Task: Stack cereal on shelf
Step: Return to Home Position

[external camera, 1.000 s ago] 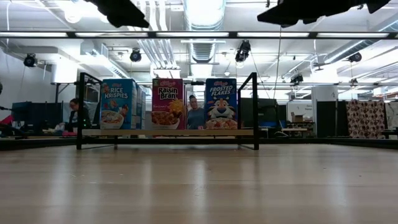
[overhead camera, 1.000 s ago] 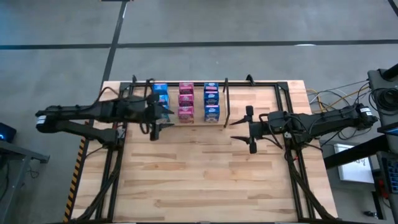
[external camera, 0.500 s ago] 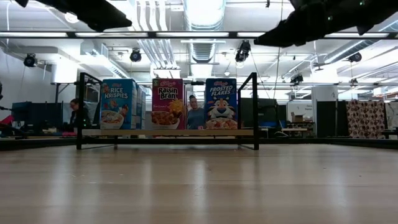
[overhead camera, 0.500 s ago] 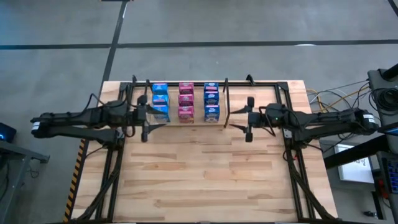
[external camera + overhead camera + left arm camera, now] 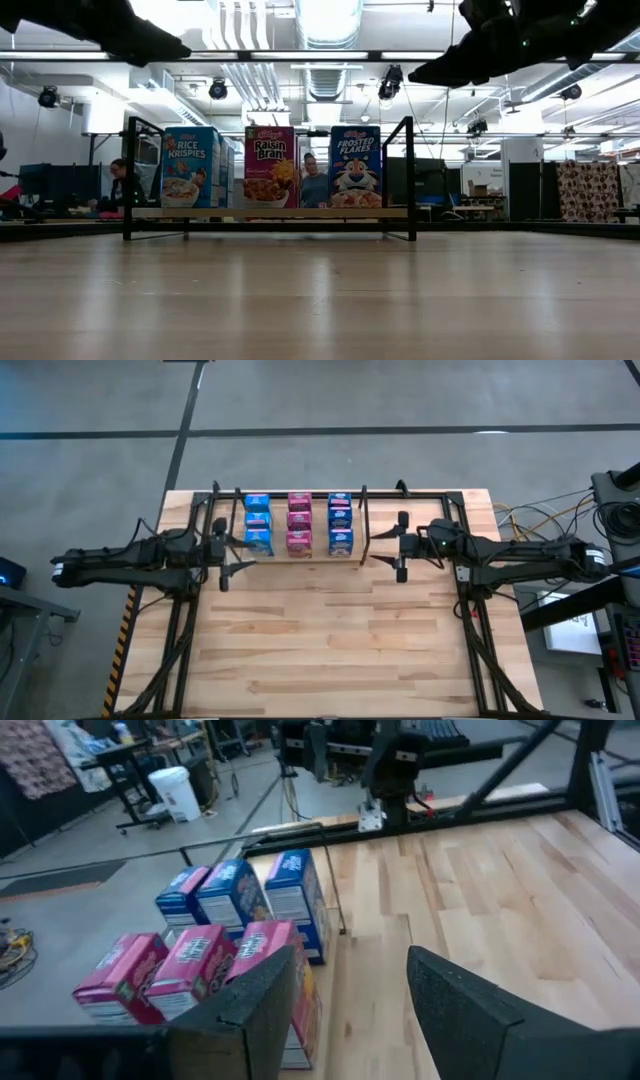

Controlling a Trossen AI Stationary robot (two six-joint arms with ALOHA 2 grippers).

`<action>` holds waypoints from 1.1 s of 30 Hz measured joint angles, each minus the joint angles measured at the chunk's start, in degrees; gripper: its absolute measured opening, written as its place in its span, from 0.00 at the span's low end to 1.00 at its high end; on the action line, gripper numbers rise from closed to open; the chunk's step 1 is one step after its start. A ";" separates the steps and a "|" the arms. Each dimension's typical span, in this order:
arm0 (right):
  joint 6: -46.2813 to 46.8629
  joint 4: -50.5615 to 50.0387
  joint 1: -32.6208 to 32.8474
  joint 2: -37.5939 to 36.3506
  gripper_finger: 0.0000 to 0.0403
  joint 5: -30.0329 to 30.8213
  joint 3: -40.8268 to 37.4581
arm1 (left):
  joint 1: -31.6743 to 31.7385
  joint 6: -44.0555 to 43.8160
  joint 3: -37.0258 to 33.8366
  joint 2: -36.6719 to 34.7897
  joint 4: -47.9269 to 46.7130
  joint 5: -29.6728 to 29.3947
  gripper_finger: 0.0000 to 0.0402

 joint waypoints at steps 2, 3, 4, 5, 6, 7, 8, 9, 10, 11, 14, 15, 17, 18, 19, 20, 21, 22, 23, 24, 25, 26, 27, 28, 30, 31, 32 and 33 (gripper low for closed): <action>0.77 0.48 -0.90 -0.30 0.56 -1.67 -0.48 | 0.00 -0.65 -0.97 -1.75 0.06 -0.89 0.43; 1.14 0.48 -1.31 -0.43 0.56 -1.89 -0.61 | 0.00 -0.87 -1.51 -2.62 0.06 -1.15 0.43; 1.43 0.51 -1.64 -0.61 0.56 -1.91 -0.72 | 0.00 -1.03 -2.05 -3.50 0.11 -1.17 0.42; 1.70 0.51 -1.96 -0.81 0.56 -1.88 -0.89 | 0.00 -1.19 -2.70 -4.42 0.40 -1.17 0.42; 1.90 0.53 -2.16 -1.07 0.56 -1.87 -1.11 | 0.00 -1.47 -3.33 -5.31 0.47 -1.17 0.41; 2.13 0.53 -2.22 -1.33 0.56 -1.87 -1.38 | 0.00 -1.70 -3.92 -6.21 0.42 -1.22 0.41; 2.16 0.52 -2.27 -1.60 0.56 -1.90 -1.69 | 0.00 -2.03 -4.37 -7.00 0.46 -1.56 0.41; 2.19 0.50 -2.31 -1.90 0.56 -1.92 -1.97 | 0.00 -2.47 -4.76 -7.86 0.58 -1.86 0.40; 2.38 0.63 -2.31 -2.31 0.56 -1.93 -2.30 | 0.00 -2.85 -5.16 -8.70 0.88 -2.34 0.40; 2.51 1.13 -2.33 -2.72 0.56 -1.93 -2.76 | 0.00 -3.18 -5.50 -9.46 1.01 -2.65 0.40; 2.69 2.07 -2.32 -4.16 0.56 -1.91 -4.09 | 0.00 -3.86 -6.53 -11.59 1.44 -3.44 0.40; 2.95 2.35 -2.33 -4.55 0.56 -1.91 -4.56 | 0.00 -4.02 -6.84 -12.27 1.50 -3.50 0.40; 3.65 2.67 -2.33 -5.53 0.56 -1.91 -5.44 | 0.00 -4.21 -7.50 -13.51 1.85 -3.50 0.40; 3.84 2.84 -2.31 -6.10 0.56 -1.91 -5.92 | 0.00 -4.29 -7.71 -14.05 1.97 -3.50 0.40; 4.15 3.26 -2.32 -6.68 0.56 -1.91 -6.53 | 0.00 -4.32 -7.93 -14.59 2.03 -3.50 0.40; 4.49 3.68 -2.33 -7.27 0.56 -1.91 -7.24 | 0.00 -4.37 -8.14 -15.10 2.07 -3.51 0.40; 4.89 4.03 -2.33 -7.98 0.56 -1.89 -8.06 | 0.00 -4.40 -8.31 -15.56 2.19 -3.53 0.40; 5.29 4.37 -2.33 -8.73 0.56 -1.89 -8.99 | 0.00 -4.43 -8.43 -15.98 2.34 -3.53 0.40; 5.68 4.72 -2.33 -9.51 0.56 -1.89 -9.85 | 0.00 -4.47 -8.58 -16.41 2.47 -3.53 0.40; 6.05 5.10 -2.33 -10.33 0.56 -1.87 -10.63 | 0.00 -4.49 -8.80 -16.82 2.55 -3.53 0.40; 6.56 5.83 -2.33 -11.19 0.56 -1.87 -11.52 | 0.00 -4.51 -9.00 -17.22 2.58 -3.53 0.40; 6.90 6.57 -2.33 -12.09 0.56 -1.86 -12.45 | 0.00 -4.53 -9.16 -17.55 2.67 -3.53 0.40; 7.16 7.10 -2.32 -12.99 0.56 -1.83 -13.25 | 0.00 -4.60 -9.37 -17.89 2.82 -3.53 0.40; 7.42 7.45 -2.31 -13.84 0.56 -1.66 -14.02 | 0.00 -4.69 -9.58 -18.21 2.84 -3.53 0.40; 7.80 7.45 -2.32 -15.64 0.56 -1.40 -15.16 | 0.00 -4.93 -10.08 -18.81 3.03 -3.53 0.40; 8.16 7.50 -2.33 -16.50 0.56 -1.39 -15.61 | 0.00 -5.09 -10.31 -19.11 3.06 -3.53 0.40; 8.28 7.59 -2.31 -17.41 0.56 -1.39 -16.01 | 0.00 -5.24 -10.55 -19.43 3.13 -3.53 0.40; 8.41 7.65 -2.32 -18.24 0.56 -1.39 -16.39 | 0.00 -5.47 -10.78 -19.72 3.22 -3.53 0.40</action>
